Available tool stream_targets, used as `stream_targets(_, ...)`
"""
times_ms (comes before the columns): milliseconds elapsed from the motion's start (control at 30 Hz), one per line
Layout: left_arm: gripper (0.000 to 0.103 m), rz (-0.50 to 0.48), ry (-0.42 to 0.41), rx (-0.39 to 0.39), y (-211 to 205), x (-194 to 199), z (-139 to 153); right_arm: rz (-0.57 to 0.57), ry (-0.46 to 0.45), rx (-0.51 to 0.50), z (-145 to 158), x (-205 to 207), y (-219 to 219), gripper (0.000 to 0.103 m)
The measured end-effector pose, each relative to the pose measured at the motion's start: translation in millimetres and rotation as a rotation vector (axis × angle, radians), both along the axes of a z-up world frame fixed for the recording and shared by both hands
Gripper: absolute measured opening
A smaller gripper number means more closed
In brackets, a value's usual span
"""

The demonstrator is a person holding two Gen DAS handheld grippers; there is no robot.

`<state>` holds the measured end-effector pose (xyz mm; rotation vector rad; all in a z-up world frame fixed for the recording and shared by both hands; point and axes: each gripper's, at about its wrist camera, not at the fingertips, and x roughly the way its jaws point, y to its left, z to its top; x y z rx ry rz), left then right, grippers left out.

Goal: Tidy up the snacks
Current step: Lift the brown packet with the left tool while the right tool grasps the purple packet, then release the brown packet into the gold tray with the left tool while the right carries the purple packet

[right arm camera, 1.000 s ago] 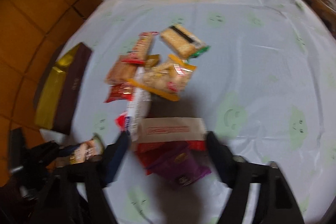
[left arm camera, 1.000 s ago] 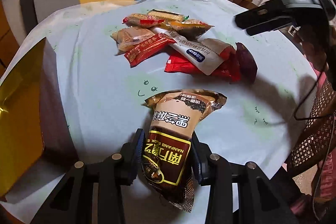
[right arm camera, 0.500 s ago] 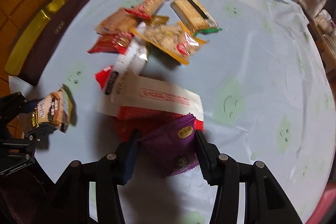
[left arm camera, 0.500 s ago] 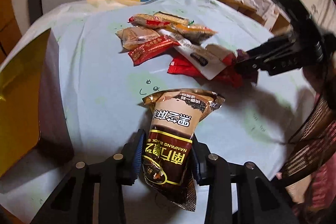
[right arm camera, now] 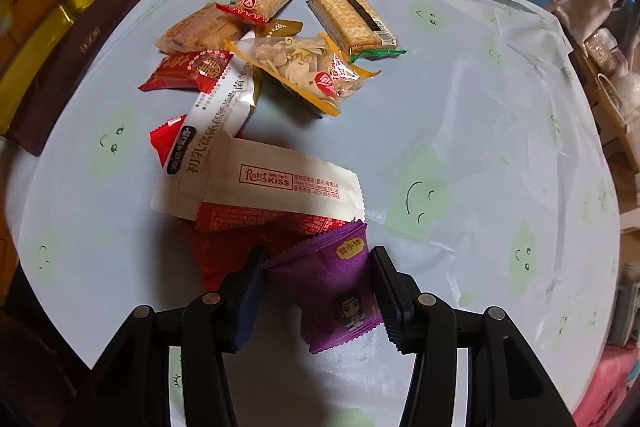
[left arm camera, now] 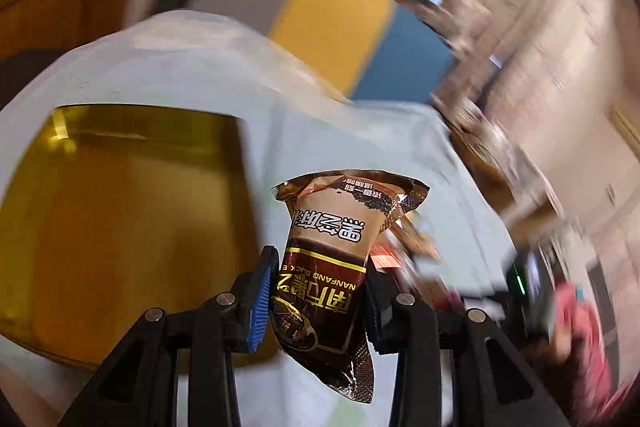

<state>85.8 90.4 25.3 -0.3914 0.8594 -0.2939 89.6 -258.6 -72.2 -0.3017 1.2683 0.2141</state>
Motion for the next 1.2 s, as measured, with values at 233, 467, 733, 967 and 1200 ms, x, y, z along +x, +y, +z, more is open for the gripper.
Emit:
stream_targets(233, 0.038, 0.178, 0.148, -0.019, 38, 76, -33, 0.012, -0.006, -0.022, 2, -10, 6, 0.053)
stream_targets(467, 0.041, 0.272, 0.237, -0.023, 36, 121, -68, 0.020, -0.006, -0.028, -1, -9, 9, 0.053)
stream_targets(733, 0.048, 0.280, 0.249, 0.023, 39, 124, -69, 0.038, -0.012, -0.043, -6, -10, 14, 0.053)
stream_targets(967, 0.048, 0.236, 0.143, 0.165, 35, 60, -40, 0.055, -0.025, -0.052, -5, -13, 16, 0.052)
stream_targets(1200, 0.048, 0.224, 0.090, 0.224, 46, -10, -32, 0.034, -0.072, 0.034, 20, -21, 14, 0.052)
